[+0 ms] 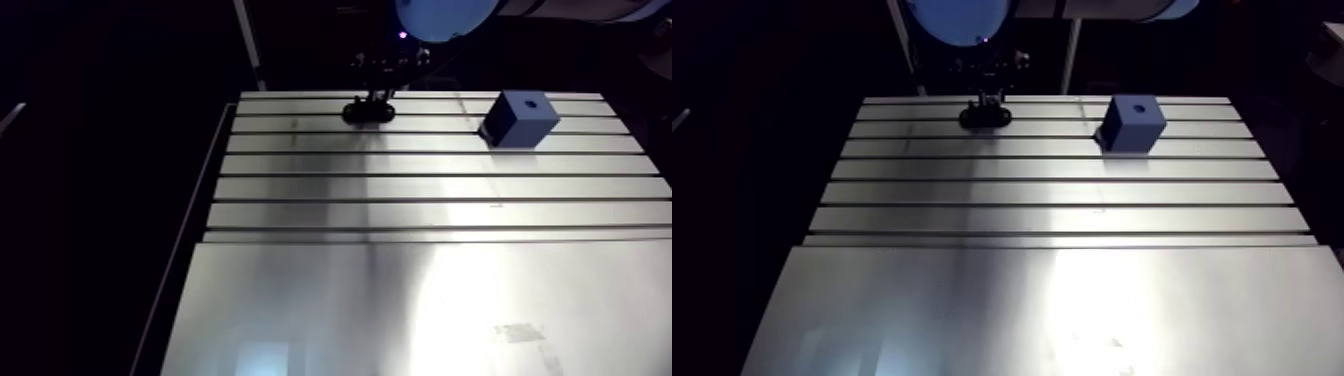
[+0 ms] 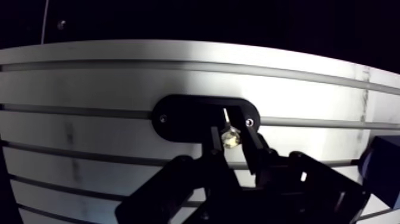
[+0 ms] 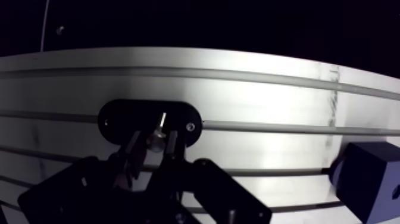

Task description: Pick up the M10 bolt and insert it into the hex recess until seated.

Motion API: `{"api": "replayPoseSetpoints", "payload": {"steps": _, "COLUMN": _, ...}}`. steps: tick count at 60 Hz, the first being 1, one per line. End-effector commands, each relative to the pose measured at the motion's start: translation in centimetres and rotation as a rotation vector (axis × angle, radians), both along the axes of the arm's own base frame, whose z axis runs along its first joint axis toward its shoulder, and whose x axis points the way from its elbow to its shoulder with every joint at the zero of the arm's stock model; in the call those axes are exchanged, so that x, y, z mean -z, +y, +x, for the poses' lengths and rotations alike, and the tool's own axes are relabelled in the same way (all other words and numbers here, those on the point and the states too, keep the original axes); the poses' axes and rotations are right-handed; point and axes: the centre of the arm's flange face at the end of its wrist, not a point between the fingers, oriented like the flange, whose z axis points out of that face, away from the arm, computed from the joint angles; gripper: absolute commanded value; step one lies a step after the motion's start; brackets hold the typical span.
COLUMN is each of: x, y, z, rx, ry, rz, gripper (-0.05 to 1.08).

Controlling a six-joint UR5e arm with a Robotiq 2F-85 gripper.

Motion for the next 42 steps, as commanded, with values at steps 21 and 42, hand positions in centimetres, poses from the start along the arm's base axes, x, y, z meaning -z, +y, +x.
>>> {"api": "replayPoseSetpoints", "payload": {"steps": 21, "x": -0.07, "y": -0.01, "z": 0.02, "rx": 0.0, "ry": 0.002, "rz": -0.001, "gripper": 0.69}}
{"api": "replayPoseSetpoints", "payload": {"steps": 42, "x": -0.04, "y": -0.01, "z": -0.04, "rx": -0.002, "ry": 0.002, "rz": -0.001, "gripper": 0.71}}
